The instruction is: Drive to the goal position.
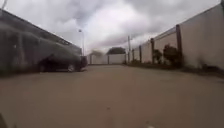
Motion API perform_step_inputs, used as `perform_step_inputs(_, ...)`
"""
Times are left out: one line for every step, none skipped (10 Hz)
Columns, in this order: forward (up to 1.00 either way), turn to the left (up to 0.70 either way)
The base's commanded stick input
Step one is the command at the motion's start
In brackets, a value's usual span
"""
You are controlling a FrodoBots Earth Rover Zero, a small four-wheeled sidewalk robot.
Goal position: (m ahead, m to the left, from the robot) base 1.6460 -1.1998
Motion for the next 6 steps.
perform_step_inputs(0.85,0.01)
perform_step_inputs(0.85,0.01)
perform_step_inputs(0.85,0.01)
perform_step_inputs(0.85,0.01)
perform_step_inputs(0.85,0.01)
perform_step_inputs(0.85,0.01)
